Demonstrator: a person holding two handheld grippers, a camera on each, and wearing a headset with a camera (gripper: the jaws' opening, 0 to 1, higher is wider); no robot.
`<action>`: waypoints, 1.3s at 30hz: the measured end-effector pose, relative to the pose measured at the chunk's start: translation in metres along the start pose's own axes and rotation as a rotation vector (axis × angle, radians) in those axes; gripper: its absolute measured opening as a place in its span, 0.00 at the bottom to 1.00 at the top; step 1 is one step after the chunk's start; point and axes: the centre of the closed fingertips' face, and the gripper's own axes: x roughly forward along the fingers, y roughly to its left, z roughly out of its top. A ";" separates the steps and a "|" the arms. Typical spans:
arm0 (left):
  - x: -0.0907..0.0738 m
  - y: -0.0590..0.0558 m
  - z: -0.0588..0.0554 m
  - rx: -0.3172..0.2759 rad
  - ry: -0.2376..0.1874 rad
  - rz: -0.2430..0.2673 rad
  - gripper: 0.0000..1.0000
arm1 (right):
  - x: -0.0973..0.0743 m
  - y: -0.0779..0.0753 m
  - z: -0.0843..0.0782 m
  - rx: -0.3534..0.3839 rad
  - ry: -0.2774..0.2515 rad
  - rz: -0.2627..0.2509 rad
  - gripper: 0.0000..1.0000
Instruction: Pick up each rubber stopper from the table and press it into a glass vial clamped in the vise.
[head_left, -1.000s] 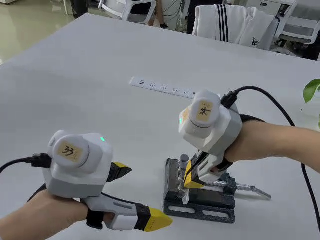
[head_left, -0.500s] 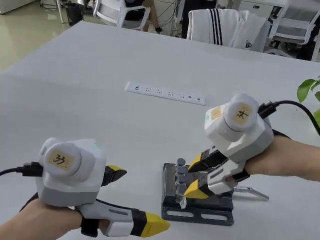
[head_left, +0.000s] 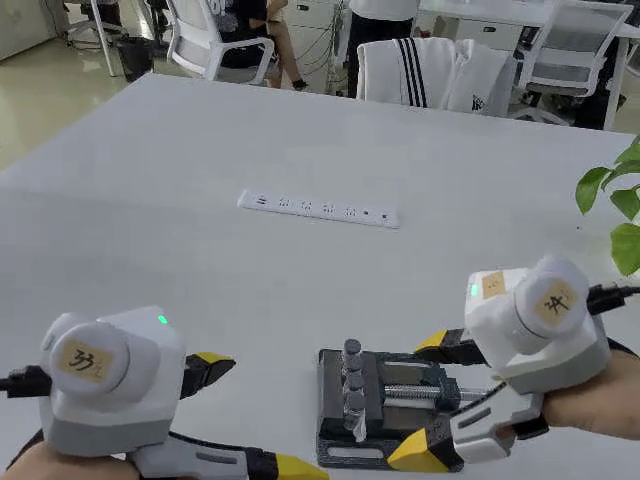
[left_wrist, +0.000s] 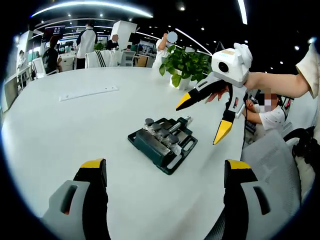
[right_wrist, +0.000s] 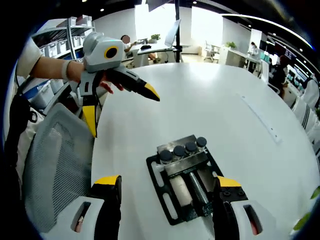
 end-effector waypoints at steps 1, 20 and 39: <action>0.000 0.000 0.000 0.001 0.000 0.001 0.98 | -0.002 -0.001 -0.001 0.012 -0.013 -0.012 0.75; -0.003 -0.008 0.003 0.031 0.000 0.004 0.99 | -0.044 -0.008 -0.069 0.232 -0.134 -0.159 0.99; -0.006 -0.009 -0.002 0.034 -0.004 0.012 0.99 | -0.064 -0.002 -0.118 0.360 -0.160 -0.237 0.99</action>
